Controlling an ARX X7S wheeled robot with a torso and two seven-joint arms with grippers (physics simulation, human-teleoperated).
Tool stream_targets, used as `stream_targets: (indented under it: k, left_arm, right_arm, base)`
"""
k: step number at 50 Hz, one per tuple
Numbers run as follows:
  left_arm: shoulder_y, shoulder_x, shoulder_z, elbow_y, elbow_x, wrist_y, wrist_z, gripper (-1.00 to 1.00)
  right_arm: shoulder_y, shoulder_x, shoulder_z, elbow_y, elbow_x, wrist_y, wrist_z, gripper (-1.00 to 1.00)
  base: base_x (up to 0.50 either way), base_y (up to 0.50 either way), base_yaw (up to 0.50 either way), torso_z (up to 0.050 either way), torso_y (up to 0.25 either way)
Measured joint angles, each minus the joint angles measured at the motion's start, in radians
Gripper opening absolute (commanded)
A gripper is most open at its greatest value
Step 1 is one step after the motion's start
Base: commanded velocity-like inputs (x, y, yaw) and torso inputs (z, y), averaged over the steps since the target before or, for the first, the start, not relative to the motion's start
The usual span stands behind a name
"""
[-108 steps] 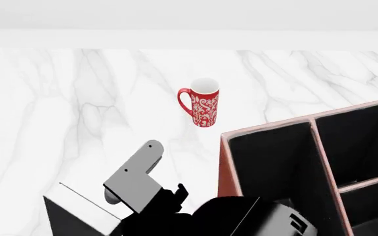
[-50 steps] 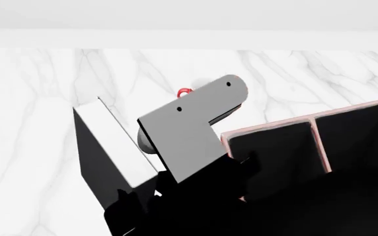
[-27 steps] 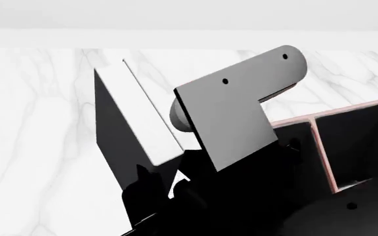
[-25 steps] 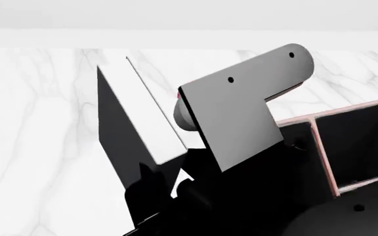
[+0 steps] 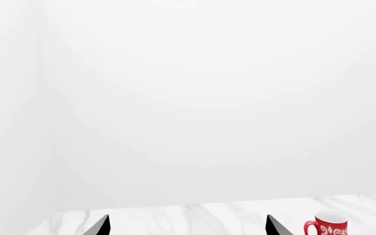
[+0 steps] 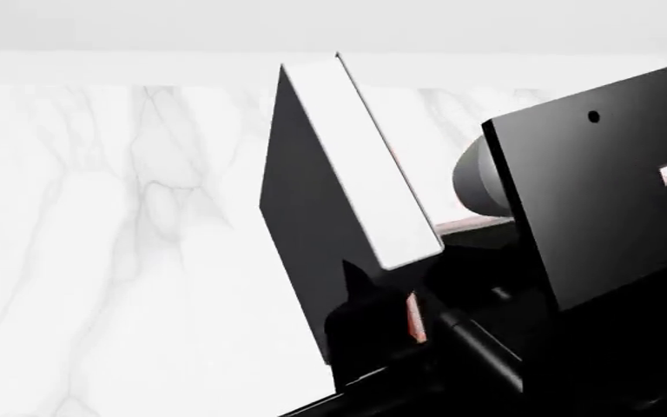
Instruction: Pick up the book and place it in the left compartment of the caddy.
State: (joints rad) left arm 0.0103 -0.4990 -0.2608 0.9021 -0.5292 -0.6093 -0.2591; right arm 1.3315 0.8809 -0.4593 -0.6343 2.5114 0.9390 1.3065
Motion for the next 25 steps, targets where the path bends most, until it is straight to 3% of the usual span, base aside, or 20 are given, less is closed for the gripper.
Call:
stream_targets:
  k: [25]
  left_arm:
    - [0.004, -0.008, 0.011, -0.003, 0.004, 0.008, -0.008, 1.00]
  right_arm:
    - [-0.119, 0.230, 0.162, -0.023, 0.021, -0.009, -0.070, -1.00]
  base:
    - [0.00, 0.00, 0.00, 0.000, 0.001]
